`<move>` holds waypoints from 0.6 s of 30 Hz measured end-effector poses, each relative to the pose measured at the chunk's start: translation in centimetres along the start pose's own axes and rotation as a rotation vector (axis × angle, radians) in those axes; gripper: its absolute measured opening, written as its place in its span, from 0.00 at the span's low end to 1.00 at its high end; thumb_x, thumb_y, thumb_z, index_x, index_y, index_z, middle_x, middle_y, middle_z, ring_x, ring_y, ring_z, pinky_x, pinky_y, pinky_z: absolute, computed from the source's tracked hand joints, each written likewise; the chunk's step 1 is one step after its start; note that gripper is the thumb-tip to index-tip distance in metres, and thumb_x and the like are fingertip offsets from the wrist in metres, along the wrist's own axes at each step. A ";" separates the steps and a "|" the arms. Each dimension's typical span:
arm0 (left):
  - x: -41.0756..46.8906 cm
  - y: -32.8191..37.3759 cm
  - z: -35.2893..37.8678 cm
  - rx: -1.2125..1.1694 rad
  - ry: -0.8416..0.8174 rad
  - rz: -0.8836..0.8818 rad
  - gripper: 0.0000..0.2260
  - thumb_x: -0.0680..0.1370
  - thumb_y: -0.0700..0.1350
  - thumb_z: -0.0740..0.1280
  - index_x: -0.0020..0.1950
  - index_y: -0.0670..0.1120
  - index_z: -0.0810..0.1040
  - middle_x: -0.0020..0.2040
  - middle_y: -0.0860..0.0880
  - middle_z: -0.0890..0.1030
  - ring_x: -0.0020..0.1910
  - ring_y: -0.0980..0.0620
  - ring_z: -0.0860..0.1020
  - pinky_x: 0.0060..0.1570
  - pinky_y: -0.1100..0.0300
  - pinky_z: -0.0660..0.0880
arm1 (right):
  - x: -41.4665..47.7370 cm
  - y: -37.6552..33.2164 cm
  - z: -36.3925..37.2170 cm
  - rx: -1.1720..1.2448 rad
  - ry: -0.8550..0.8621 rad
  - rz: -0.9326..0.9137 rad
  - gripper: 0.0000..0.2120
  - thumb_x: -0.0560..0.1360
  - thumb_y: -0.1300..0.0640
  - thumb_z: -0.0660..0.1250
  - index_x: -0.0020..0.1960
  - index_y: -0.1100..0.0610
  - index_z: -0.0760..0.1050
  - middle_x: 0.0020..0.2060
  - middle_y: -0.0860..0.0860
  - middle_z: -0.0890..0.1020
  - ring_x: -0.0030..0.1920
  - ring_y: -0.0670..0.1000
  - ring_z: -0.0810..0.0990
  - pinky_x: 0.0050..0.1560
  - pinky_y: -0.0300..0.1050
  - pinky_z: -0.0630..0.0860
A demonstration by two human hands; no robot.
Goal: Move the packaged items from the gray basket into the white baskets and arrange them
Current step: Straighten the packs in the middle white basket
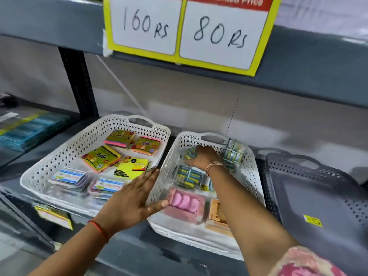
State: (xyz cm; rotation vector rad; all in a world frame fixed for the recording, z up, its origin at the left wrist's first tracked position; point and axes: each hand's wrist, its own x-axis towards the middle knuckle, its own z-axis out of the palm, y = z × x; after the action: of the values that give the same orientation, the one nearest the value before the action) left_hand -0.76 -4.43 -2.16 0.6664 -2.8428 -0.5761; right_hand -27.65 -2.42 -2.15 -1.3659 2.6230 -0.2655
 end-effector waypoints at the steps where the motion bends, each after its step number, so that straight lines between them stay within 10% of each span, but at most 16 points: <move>1: 0.0 0.0 0.0 -0.043 -0.011 -0.010 0.43 0.65 0.75 0.48 0.73 0.53 0.42 0.76 0.55 0.44 0.74 0.60 0.43 0.73 0.61 0.48 | 0.1 0.2 -0.3 0.020 0.001 -0.008 0.30 0.66 0.41 0.70 0.60 0.59 0.73 0.59 0.59 0.79 0.58 0.59 0.78 0.55 0.46 0.75; 13: 0.0 0.0 -0.2 -0.187 -0.010 -0.040 0.47 0.61 0.78 0.50 0.74 0.53 0.48 0.75 0.56 0.46 0.74 0.61 0.45 0.73 0.59 0.51 | 0.4 2.6 -0.3 0.258 -0.075 -0.081 0.25 0.67 0.58 0.74 0.63 0.55 0.73 0.64 0.54 0.77 0.61 0.55 0.75 0.54 0.39 0.70; 18: 0.1 0.1 -0.5 -0.192 -0.015 -0.038 0.49 0.60 0.79 0.49 0.74 0.52 0.49 0.75 0.54 0.49 0.74 0.59 0.47 0.72 0.60 0.50 | -0.7 4.7 -3.3 -0.180 0.321 -0.194 0.26 0.70 0.68 0.63 0.66 0.53 0.72 0.70 0.57 0.69 0.70 0.59 0.66 0.68 0.51 0.64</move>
State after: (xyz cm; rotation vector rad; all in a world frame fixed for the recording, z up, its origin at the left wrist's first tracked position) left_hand -0.79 -4.58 -1.69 0.6846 -2.7468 -0.8505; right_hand -31.72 1.10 -0.01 -1.7766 2.8279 -0.3036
